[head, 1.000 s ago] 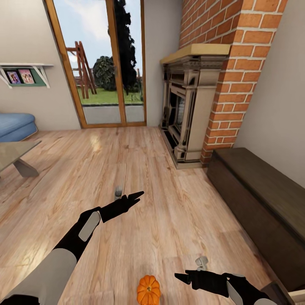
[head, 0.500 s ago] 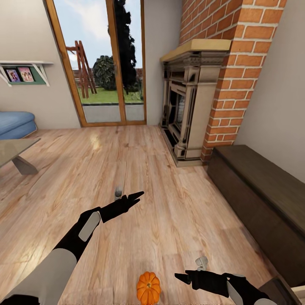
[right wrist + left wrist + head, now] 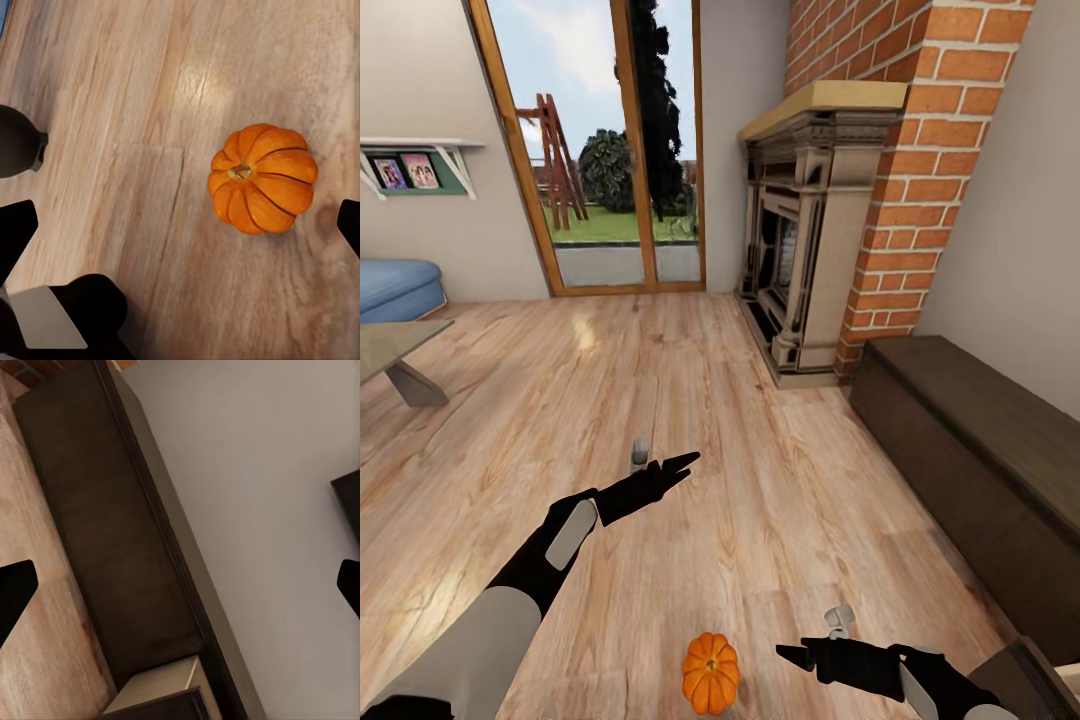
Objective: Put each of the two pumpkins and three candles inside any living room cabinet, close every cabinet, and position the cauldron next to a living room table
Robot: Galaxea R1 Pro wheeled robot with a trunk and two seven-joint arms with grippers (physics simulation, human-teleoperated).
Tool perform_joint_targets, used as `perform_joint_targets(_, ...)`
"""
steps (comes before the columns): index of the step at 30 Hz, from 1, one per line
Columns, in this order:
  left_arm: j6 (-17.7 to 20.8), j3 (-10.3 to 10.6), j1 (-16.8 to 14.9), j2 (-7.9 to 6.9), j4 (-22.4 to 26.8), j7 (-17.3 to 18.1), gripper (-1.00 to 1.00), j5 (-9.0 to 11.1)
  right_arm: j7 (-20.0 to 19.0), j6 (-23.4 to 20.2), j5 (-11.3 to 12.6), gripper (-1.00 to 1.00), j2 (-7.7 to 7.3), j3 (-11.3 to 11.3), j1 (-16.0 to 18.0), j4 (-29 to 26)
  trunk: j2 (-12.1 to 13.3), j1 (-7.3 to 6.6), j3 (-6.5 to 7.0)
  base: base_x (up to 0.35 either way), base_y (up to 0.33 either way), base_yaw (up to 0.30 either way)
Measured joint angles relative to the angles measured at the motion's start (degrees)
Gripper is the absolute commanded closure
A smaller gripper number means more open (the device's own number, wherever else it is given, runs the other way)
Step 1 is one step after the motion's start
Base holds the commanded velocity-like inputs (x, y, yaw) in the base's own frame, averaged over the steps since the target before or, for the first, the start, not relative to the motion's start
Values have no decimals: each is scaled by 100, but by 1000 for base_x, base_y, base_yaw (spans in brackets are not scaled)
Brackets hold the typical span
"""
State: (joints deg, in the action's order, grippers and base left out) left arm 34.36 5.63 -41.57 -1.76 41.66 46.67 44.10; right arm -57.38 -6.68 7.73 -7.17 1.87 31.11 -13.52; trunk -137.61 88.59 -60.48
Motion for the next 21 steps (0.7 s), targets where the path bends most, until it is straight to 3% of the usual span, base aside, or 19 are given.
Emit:
perform_joint_targets(14,0,0,0,0,0,0,-100,0,-1,0,0,-100,-4,-1,0,0,-561,307,-251,0,0,0)
perform_joint_targets(21,0,0,0,0,-1,0,-100,0,-1,-1,0,-100,13,-2,0,7,-572,326,-406,0,0,0)
